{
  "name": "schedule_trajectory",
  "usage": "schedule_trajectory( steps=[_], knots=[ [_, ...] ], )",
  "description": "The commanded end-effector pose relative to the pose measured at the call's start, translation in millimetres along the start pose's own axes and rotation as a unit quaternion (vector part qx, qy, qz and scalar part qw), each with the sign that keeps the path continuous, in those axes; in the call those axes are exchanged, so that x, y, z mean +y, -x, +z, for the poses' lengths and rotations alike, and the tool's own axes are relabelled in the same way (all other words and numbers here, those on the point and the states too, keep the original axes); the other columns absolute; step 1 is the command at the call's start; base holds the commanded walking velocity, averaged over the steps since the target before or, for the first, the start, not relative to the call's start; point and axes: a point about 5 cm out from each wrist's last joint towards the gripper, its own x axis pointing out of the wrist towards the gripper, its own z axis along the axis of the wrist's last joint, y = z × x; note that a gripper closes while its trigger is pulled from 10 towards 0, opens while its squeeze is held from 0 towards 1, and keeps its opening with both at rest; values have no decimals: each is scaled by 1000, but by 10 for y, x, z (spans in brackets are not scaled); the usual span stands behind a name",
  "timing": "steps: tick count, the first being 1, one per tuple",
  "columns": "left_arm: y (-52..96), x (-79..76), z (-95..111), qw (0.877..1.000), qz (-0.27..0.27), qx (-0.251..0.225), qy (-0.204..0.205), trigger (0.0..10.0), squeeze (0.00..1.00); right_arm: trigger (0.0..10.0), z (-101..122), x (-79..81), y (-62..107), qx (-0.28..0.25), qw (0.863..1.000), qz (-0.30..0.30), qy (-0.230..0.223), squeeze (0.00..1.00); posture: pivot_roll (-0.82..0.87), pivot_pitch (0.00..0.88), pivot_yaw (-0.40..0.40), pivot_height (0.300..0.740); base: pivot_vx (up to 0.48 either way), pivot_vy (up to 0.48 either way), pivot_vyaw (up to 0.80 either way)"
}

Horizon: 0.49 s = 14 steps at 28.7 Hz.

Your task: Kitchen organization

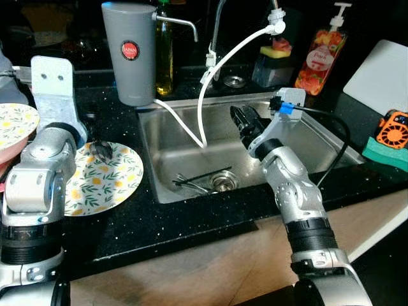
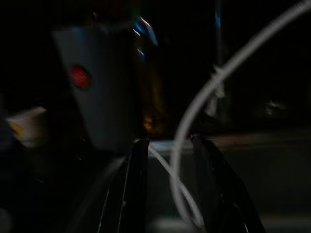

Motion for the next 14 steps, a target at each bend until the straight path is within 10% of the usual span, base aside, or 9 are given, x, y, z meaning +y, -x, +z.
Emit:
schedule_trajectory(
  steps=[1,14],
  knots=[
    [59,-132,-31,999,-36,-13,16,10000,0,10000,-38,55,51,8,1000,4,-10,0,-13,106,-50,740,0,0,0],
    [199,-303,-74,997,-72,-29,-1,10000,0,10000,8,125,132,16,1000,12,-12,0,-10,104,-47,740,0,0,0]
  ],
)
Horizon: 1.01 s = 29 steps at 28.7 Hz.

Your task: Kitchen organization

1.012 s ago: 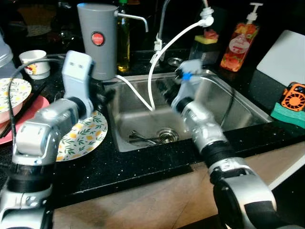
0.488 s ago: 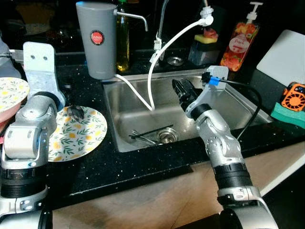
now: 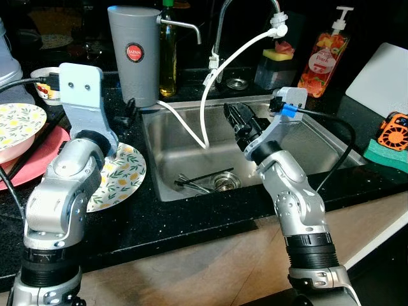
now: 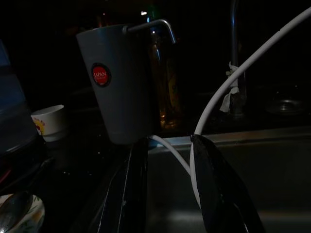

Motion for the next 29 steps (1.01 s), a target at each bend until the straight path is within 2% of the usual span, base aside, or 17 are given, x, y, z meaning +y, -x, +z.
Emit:
schedule_trajectory(
  steps=[1,10,29],
  knots=[
    [33,9,-31,1000,7,4,-9,10000,0,10000,11,8,28,4,1000,0,-4,0,-10,105,-47,740,0,0,0],
    [49,-5,-49,1000,1,8,-3,10000,0,10000,-36,66,68,20,1000,1,-12,0,-9,105,-42,740,0,0,0],
    [47,3,-71,1000,0,16,-5,10000,0,10000,-30,88,73,27,999,3,-18,0,-9,107,-48,740,-361,0,0]
  ],
)
